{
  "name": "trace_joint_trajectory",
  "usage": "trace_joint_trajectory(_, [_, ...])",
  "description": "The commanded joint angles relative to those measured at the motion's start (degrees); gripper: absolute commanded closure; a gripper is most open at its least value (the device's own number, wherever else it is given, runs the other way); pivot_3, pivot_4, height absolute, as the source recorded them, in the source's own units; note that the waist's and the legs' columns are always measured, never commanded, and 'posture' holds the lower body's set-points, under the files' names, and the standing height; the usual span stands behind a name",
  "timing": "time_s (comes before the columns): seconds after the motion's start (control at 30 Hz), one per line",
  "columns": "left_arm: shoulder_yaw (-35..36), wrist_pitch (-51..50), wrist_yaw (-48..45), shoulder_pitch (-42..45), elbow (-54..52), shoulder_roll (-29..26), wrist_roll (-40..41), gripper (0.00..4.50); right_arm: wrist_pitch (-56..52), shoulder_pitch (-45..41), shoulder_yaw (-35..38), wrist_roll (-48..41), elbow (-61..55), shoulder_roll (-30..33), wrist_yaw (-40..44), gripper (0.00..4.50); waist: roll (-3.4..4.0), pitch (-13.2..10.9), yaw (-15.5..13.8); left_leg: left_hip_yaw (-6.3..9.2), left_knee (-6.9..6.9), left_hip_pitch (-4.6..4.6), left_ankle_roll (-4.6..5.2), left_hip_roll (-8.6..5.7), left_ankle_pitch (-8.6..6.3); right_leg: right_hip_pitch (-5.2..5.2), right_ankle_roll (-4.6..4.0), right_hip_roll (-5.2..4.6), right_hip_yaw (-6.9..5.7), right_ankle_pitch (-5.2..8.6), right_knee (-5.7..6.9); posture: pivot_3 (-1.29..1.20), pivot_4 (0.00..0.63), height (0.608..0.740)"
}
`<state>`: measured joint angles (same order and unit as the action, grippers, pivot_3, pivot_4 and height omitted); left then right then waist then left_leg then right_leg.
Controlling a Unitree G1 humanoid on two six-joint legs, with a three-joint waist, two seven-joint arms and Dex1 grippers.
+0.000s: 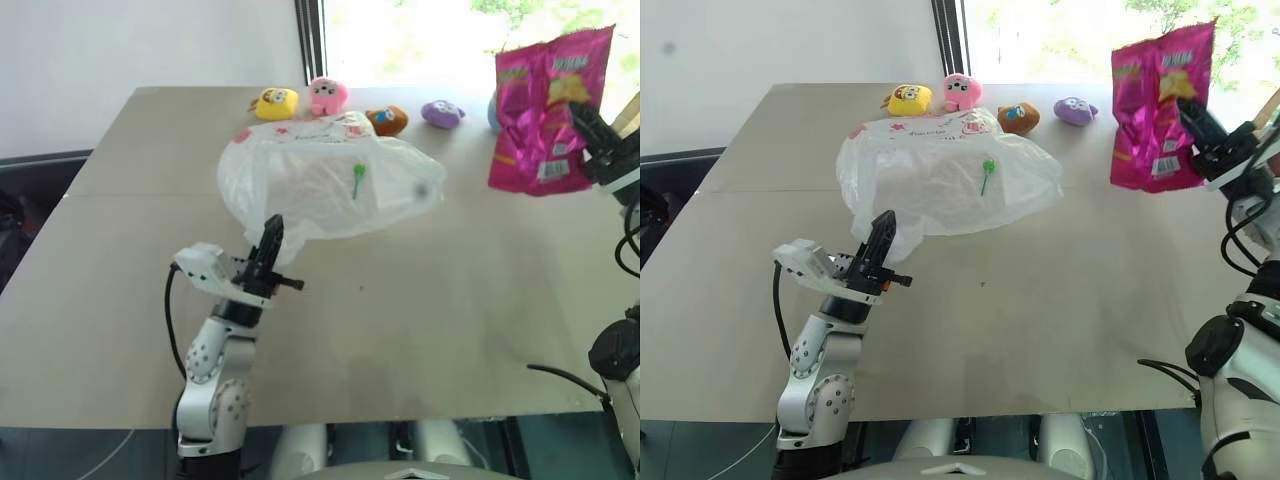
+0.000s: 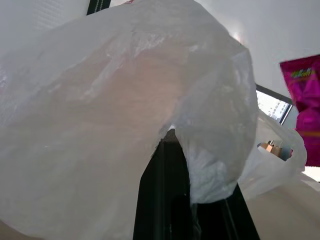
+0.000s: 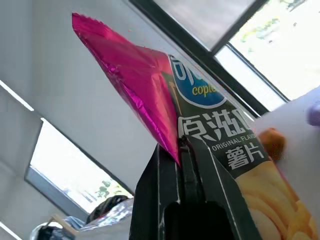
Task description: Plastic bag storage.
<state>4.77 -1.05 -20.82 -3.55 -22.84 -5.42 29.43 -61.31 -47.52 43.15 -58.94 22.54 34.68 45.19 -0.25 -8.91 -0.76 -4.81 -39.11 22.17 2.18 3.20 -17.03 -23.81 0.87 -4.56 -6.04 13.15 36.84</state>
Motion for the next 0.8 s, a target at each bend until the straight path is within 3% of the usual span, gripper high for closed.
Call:
trace_joint_trajectory(0.03, [0.0,0.1,-0.6,0.6,-0.7,-0.4,0.4,4.50,-5.4,1.5,0.8,-10.6,-9.1,-1.1,2.0,4.42,0.00,0.0,0.0,0.08,0.00,-0.02,0.01,0.00,0.00,0.01,0.00,0.00,0.02,0.00,0.00,0.00,0.150,0.740])
trace_joint_trajectory(0.2, [-0.3,0.3,-0.7,0.7,-0.5,-0.1,0.2,4.50,-10.7,6.3,-5.4,-17.2,-18.9,-2.1,2.4,4.42,0.00,0.0,0.0,0.20,-0.01,0.00,0.02,-0.03,-0.01,0.01,0.00,-0.03,0.02,0.00,0.00,0.00,0.150,0.740])
trace_joint_trajectory(0.43, [-1.2,1.1,-0.7,1.2,-0.1,0.7,-0.1,4.50,-8.8,16.1,-24.7,-9.2,-30.9,-2.2,4.7,4.42,0.00,0.0,0.0,0.30,-0.04,-0.01,0.02,-0.03,-0.01,0.03,0.00,-0.01,-0.02,0.00,0.03,0.00,0.150,0.740])
trace_joint_trajectory(0.63, [-2.0,1.6,-1.4,-0.1,-0.9,0.6,-0.6,4.50,-5.0,16.1,-37.4,2.1,-27.5,-2.9,3.0,4.42,-0.03,0.0,0.0,0.33,-0.10,0.02,0.02,-0.08,-0.01,0.03,0.00,-0.02,-0.03,0.00,0.03,0.00,0.150,0.740])
trace_joint_trajectory(0.8, [-4.9,0.7,-4.3,-2.8,-2.4,-1.1,-0.6,4.50,-0.8,10.4,-42.9,10.4,-19.1,-8.7,-1.5,4.42,-0.03,0.0,0.2,0.30,-0.09,-0.04,0.01,-0.06,-0.01,0.03,0.00,0.02,-0.01,0.00,0.04,0.00,0.150,0.740])
